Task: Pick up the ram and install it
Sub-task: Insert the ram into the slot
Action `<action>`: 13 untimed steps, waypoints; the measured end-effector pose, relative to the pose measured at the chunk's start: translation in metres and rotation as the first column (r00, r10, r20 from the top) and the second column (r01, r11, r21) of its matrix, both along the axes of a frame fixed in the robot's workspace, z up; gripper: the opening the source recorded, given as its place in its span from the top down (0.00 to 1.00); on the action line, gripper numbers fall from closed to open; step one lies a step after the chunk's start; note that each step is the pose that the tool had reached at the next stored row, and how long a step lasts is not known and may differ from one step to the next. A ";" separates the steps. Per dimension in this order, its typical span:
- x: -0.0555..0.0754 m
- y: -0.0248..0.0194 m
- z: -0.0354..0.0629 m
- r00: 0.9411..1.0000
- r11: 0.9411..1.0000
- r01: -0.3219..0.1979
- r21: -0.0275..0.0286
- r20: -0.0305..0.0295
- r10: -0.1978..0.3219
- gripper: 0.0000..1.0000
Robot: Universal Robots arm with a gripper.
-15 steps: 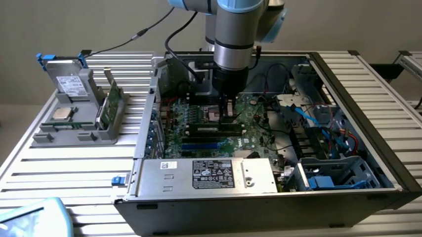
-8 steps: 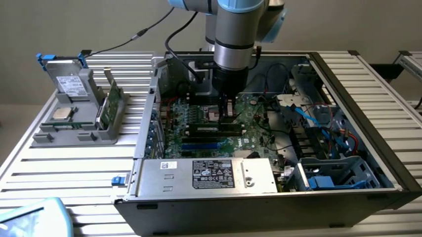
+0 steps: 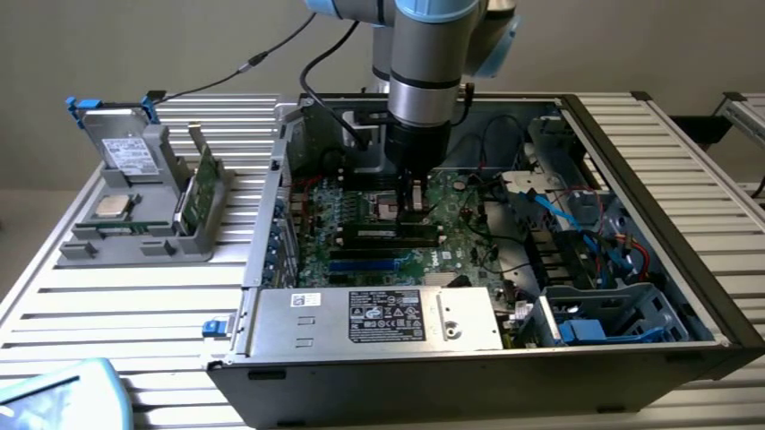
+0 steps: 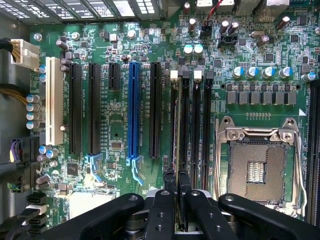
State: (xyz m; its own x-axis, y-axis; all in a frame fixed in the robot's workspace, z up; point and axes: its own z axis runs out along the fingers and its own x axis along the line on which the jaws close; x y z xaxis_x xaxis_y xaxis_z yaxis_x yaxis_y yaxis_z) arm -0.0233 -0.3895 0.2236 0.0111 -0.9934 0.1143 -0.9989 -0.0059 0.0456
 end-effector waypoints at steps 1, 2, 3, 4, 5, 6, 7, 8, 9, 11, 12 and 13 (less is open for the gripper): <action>0.000 0.0000 0.0000 1.000 1.000 0.000 0.000 0.000 0.000 0.87; 0.000 0.0000 0.0000 1.000 1.000 0.000 0.000 0.000 0.000 0.87; 0.000 0.0000 0.0000 1.000 1.000 0.000 0.000 0.000 0.000 0.87; 0.001 0.0000 0.0000 1.000 1.000 0.000 0.000 0.000 0.000 0.87; 0.001 0.0000 0.0000 1.000 1.000 0.000 0.000 0.000 0.000 0.87; 0.001 0.0000 0.0000 1.000 1.000 0.000 0.000 0.000 0.000 0.87; 0.002 0.0000 0.0000 1.000 1.000 0.000 0.000 0.000 0.000 0.87; 0.002 0.0000 0.0000 1.000 1.000 0.000 0.000 0.000 0.000 0.87; 0.002 0.0000 0.0000 1.000 1.000 0.000 0.000 0.000 0.000 0.87; 0.002 0.0001 0.0000 1.000 1.000 0.000 0.000 0.000 0.000 0.87; 0.002 0.0002 0.0000 1.000 1.000 0.000 0.000 0.000 0.000 0.87; 0.002 0.0004 0.0000 1.000 1.000 0.000 0.000 0.000 0.000 0.87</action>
